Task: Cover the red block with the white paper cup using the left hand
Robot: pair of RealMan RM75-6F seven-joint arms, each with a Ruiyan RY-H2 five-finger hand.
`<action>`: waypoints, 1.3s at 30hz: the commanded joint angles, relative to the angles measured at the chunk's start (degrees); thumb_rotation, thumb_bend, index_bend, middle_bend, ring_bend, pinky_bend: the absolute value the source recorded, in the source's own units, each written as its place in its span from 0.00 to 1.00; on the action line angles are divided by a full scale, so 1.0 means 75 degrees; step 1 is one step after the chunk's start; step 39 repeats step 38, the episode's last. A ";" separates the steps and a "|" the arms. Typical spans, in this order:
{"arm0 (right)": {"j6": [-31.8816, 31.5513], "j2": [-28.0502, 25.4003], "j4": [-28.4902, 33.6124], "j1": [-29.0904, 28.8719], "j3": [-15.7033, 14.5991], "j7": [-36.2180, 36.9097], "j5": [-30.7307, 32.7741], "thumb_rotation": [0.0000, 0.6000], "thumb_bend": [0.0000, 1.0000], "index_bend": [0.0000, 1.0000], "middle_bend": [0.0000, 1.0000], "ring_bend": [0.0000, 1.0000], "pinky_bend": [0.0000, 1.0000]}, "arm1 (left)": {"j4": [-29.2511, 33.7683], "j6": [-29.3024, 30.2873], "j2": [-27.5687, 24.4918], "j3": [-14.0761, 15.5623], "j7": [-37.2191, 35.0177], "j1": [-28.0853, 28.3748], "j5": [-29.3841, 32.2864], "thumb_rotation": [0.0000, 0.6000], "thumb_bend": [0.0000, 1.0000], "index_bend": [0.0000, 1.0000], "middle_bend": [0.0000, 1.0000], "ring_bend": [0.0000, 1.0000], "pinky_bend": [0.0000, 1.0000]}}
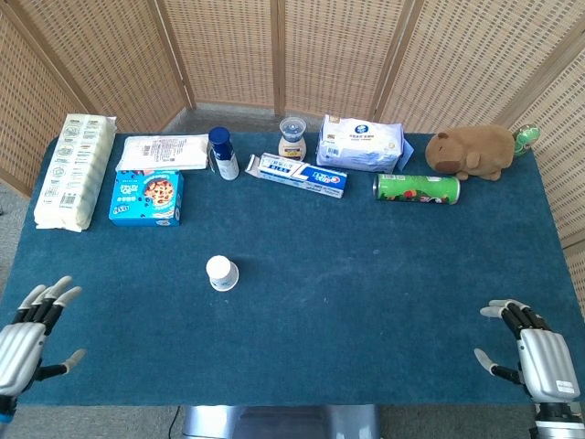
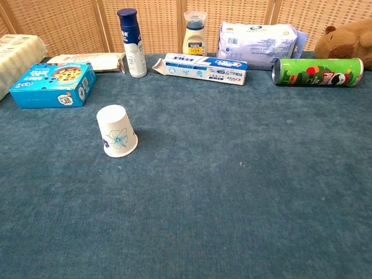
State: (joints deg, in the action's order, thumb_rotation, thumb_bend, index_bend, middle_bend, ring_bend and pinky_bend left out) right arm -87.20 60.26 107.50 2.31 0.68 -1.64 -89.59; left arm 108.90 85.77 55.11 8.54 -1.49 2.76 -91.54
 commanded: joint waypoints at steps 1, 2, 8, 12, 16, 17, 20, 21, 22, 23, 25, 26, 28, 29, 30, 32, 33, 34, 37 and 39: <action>0.0059 -0.0004 0.0003 -0.0019 -0.0035 -0.0009 0.0001 1.00 0.26 0.34 0.29 0.22 0.30 | -0.0009 0.0194 -0.0064 0.0078 -0.0028 -0.0163 -0.0128 0.88 0.24 0.02 0.00 0.00 0.00; 0.0076 -0.0009 0.0009 -0.0026 -0.0043 -0.0014 0.0005 1.00 0.26 0.34 0.29 0.22 0.30 | -0.0019 0.0248 -0.0068 0.0093 -0.0040 -0.0209 -0.0172 0.88 0.24 0.02 0.00 0.00 0.00; 0.0098 -0.0036 0.0037 -0.0035 -0.0077 -0.0033 0.0012 1.00 0.26 0.34 0.29 0.22 0.30 | -0.0050 0.0381 -0.0073 0.0150 -0.0039 -0.0405 -0.0299 0.88 0.24 0.02 0.00 0.00 0.00; 0.0040 -0.0064 0.0054 -0.0016 -0.0084 -0.0013 -0.0003 1.00 0.26 0.34 0.29 0.22 0.30 | -0.0111 0.0258 -0.0104 0.0143 0.0159 -0.0412 -0.0278 0.88 0.22 0.00 0.00 0.00 0.00; 0.0026 -0.0056 0.0051 -0.0009 -0.0096 -0.0011 0.0003 1.00 0.26 0.34 0.29 0.22 0.30 | -0.0129 0.0197 -0.0022 0.0062 0.0297 -0.0409 -0.0236 0.88 0.20 0.00 0.00 0.00 0.00; 0.0026 -0.0052 0.0045 -0.0009 -0.0101 -0.0012 0.0001 1.00 0.26 0.34 0.29 0.22 0.30 | -0.0129 0.0166 -0.0001 0.0047 0.0301 -0.0405 -0.0225 0.88 0.20 0.00 0.00 0.00 0.00; 0.0020 -0.0041 0.0035 -0.0007 -0.0115 -0.0011 -0.0015 1.00 0.26 0.34 0.29 0.22 0.30 | -0.0099 0.0064 0.0005 0.0040 0.0295 -0.0393 -0.0188 0.88 0.20 0.00 0.00 0.00 0.00; 0.0018 -0.0038 0.0037 -0.0008 -0.0116 -0.0012 -0.0013 1.00 0.26 0.34 0.29 0.22 0.30 | -0.0077 0.0030 0.0013 0.0035 0.0259 -0.0392 -0.0165 0.88 0.20 0.00 0.00 0.00 0.00; 0.0020 -0.0034 0.0036 -0.0007 -0.0118 -0.0012 -0.0003 1.00 0.26 0.34 0.29 0.22 0.30 | -0.0055 -0.0002 0.0014 0.0035 0.0224 -0.0389 -0.0151 0.88 0.20 0.00 0.00 0.00 0.00; 0.0026 -0.0036 0.0042 -0.0007 -0.0122 -0.0016 0.0004 1.00 0.26 0.34 0.29 0.22 0.30 | -0.0038 -0.0033 0.0002 0.0032 0.0193 -0.0386 -0.0136 0.88 0.20 0.00 0.00 0.00 0.00; 0.0027 -0.0044 0.0051 -0.0007 -0.0129 -0.0024 0.0001 1.00 0.26 0.34 0.29 0.22 0.30 | -0.0023 -0.0049 -0.0010 0.0025 0.0172 -0.0387 -0.0124 0.88 0.20 0.00 0.00 0.00 0.00; 0.0035 -0.0046 0.0050 -0.0012 -0.0129 -0.0028 0.0006 1.00 0.26 0.34 0.29 0.22 0.30 | -0.0015 -0.0053 -0.0018 0.0017 0.0162 -0.0390 -0.0117 0.88 0.20 0.00 0.00 0.00 0.00; 0.0040 -0.0051 0.0059 -0.0019 -0.0132 -0.0029 -0.0004 1.00 0.26 0.34 0.29 0.22 0.30 | -0.0001 -0.0046 -0.0032 -0.0005 0.0165 -0.0402 -0.0097 0.88 0.20 0.00 0.00 0.00 0.00; 0.0041 -0.0052 0.0065 -0.0023 -0.0133 -0.0028 -0.0011 1.00 0.26 0.34 0.29 0.22 0.30 | 0.0006 -0.0037 -0.0028 -0.0019 0.0165 -0.0408 -0.0092 0.88 0.20 0.00 0.00 0.00 0.00; 0.0047 -0.0053 0.0068 -0.0029 -0.0133 -0.0028 -0.0013 1.00 0.26 0.34 0.29 0.22 0.30 | 0.0017 -0.0029 -0.0019 -0.0031 0.0157 -0.0416 -0.0088 0.88 0.20 0.00 0.00 0.00 0.00; 0.0056 -0.0054 0.0079 -0.0039 -0.0134 -0.0025 -0.0016 1.00 0.26 0.34 0.29 0.22 0.30 | 0.0047 -0.0018 0.0005 -0.0056 0.0122 -0.0433 -0.0071 0.89 0.20 0.00 0.00 0.00 0.00; 0.0057 -0.0050 0.0082 -0.0042 -0.0136 -0.0019 -0.0023 1.00 0.26 0.34 0.29 0.22 0.30 | 0.0071 -0.0008 0.0023 -0.0076 0.0097 -0.0443 -0.0054 0.89 0.20 0.00 0.00 0.00 0.00; 0.0055 -0.0046 0.0079 -0.0042 -0.0141 -0.0012 -0.0030 1.00 0.26 0.34 0.29 0.22 0.30 | 0.0092 0.0001 0.0038 -0.0090 0.0079 -0.0451 -0.0043 0.89 0.20 0.00 0.00 0.00 0.00; 0.0088 -0.0038 0.0051 -0.0052 -0.0150 0.0013 -0.0007 1.00 0.26 0.34 0.29 0.22 0.30 | 0.0137 -0.0037 0.0037 -0.0082 0.0066 -0.0458 -0.0052 0.89 0.20 0.00 0.00 0.00 0.00; 0.0102 -0.0041 0.0047 -0.0056 -0.0155 0.0012 0.0003 1.00 0.26 0.34 0.29 0.22 0.30 | 0.0142 -0.0038 0.0033 -0.0092 0.0077 -0.0463 -0.0044 0.89 0.20 0.00 0.00 0.00 0.00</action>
